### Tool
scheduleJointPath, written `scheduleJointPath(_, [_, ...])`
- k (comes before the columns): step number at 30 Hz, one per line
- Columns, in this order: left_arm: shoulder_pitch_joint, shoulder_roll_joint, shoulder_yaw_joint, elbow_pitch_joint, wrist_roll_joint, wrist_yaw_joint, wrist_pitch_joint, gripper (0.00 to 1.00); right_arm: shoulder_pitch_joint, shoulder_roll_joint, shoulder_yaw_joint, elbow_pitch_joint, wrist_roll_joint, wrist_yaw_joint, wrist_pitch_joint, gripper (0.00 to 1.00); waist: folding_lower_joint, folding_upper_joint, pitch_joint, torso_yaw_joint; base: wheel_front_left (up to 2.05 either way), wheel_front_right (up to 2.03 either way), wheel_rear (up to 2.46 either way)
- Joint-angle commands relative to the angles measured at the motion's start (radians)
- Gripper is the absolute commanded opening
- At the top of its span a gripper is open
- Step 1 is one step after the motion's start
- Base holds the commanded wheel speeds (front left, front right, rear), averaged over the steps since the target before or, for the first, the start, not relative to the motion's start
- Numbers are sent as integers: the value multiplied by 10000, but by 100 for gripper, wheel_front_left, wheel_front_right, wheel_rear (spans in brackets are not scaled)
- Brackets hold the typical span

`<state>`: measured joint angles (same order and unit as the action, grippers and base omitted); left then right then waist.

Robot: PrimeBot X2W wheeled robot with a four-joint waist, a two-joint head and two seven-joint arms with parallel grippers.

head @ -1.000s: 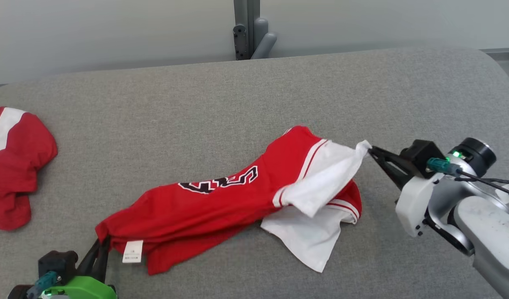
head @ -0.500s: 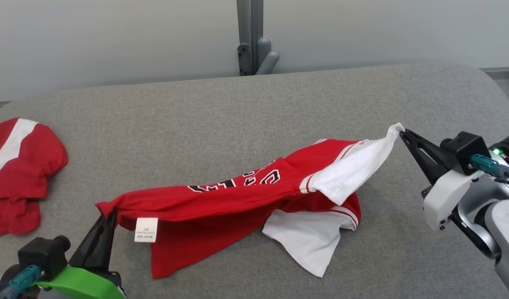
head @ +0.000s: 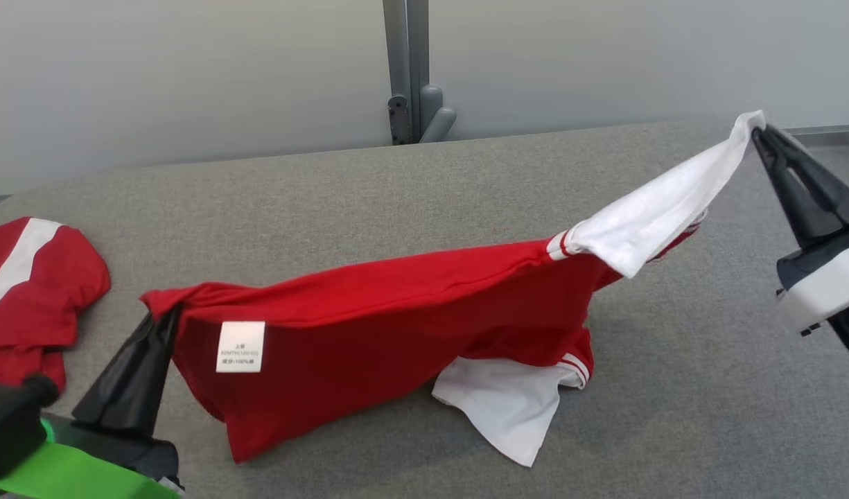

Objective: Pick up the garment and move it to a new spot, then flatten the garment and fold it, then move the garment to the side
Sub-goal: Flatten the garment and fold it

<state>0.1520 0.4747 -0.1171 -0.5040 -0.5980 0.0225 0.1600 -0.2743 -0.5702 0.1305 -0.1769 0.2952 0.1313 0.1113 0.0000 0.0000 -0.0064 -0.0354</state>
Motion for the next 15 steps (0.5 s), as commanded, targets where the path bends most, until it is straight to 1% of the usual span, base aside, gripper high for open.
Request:
scheduleJointPath(1, [-334,272,271,-325,-257,7,272,0,-35,-51,-302,-510,-43,-10,191,0,0,0,118,-13,0,0,0])
scheduleJointPath(5, [-1405,906,748,-658,-736,-207,956,0,-610,-224,-751,-1351,129,-10,579,0,0,0,731,-9,0,0,0])
scheduleJointPath(7, [-2258,1149,889,-593,-1186,-374,1361,0,-1075,-299,-802,-1562,210,-10,714,0,0,0,1229,2,0,0,0])
scheduleJointPath(8, [-2258,1149,889,-593,-1186,-374,1361,0,-1075,-299,-802,-1562,210,-10,714,0,0,0,1229,2,0,0,0])
scheduleJointPath(12, [-4489,1681,1007,121,-2031,-744,2208,0,-2471,-216,-561,-1599,336,-10,967,0,0,0,2491,23,0,0,0])
scheduleJointPath(14, [-5801,1910,887,681,-2242,-890,2588,0,-3349,-253,-295,-1395,197,-10,1121,0,0,0,3137,68,0,0,0])
scheduleJointPath(15, [-6516,2001,773,985,-2279,-958,2752,0,-3851,-125,-197,-1254,253,-10,1158,0,0,0,3470,99,0,0,0])
